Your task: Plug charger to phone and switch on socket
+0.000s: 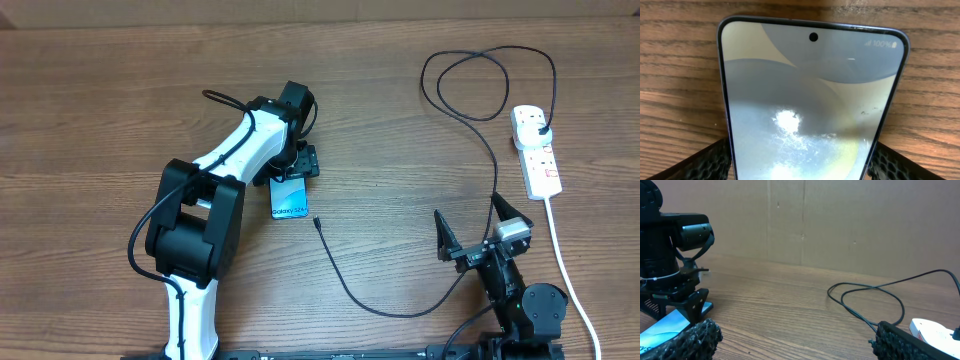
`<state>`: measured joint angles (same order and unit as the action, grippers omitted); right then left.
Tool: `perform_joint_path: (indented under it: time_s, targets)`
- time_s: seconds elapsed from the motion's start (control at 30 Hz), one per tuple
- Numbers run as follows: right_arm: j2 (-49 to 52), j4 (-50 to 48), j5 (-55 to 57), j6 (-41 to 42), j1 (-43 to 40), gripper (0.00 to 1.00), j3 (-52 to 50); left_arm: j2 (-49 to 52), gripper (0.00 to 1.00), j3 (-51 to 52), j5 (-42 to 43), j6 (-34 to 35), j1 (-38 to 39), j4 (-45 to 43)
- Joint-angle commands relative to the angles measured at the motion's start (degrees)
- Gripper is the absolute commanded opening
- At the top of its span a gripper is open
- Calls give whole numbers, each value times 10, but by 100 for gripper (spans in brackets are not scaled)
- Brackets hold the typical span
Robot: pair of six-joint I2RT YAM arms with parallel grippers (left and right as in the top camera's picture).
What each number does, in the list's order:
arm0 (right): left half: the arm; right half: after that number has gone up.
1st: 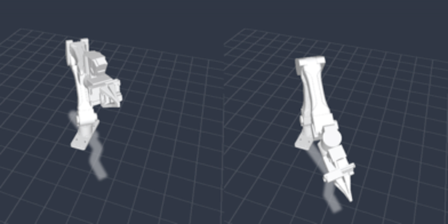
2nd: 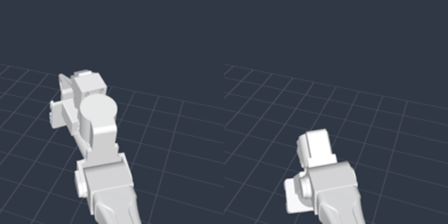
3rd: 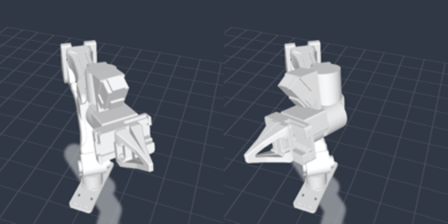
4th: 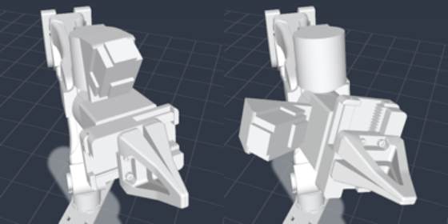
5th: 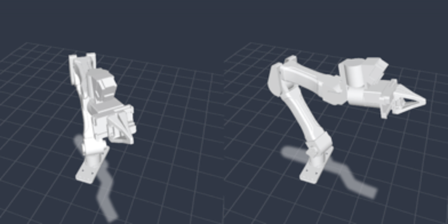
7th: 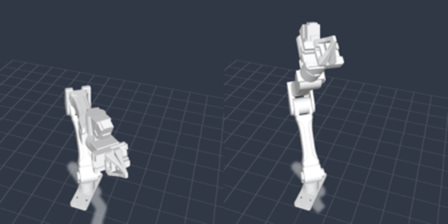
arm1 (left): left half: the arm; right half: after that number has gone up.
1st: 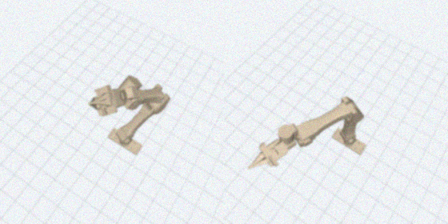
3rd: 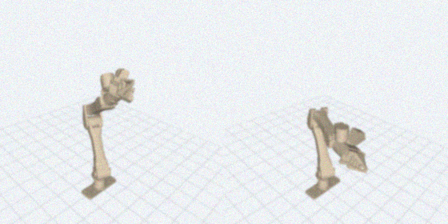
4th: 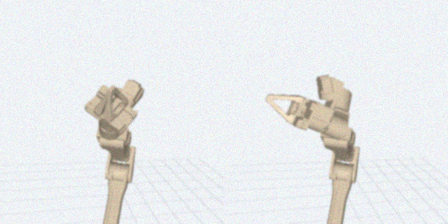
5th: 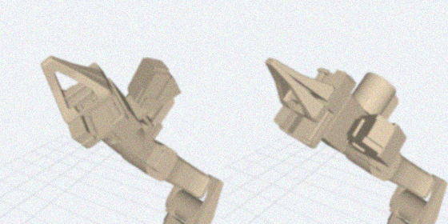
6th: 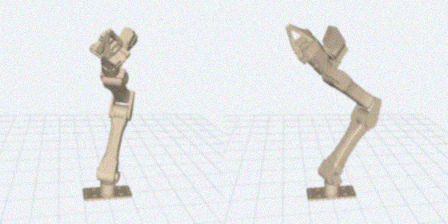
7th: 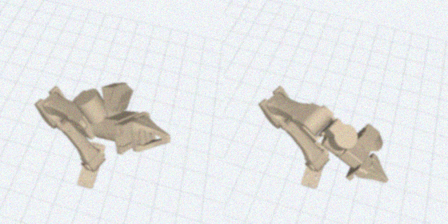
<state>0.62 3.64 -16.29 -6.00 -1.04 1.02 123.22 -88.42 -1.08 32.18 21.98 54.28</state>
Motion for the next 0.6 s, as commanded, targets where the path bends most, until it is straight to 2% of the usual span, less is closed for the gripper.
perform_joint_path:
  time_s: [0.0, 0.57]
  targets:
    - [-5, -3, -1, -1, 3, 100, -6, 31, 88, 29, -3, -7, -7, 8]
    - [-5, -3, -1, -1, 3, 100, -6, 24, 76, 28, -3, -10, -7, 12]
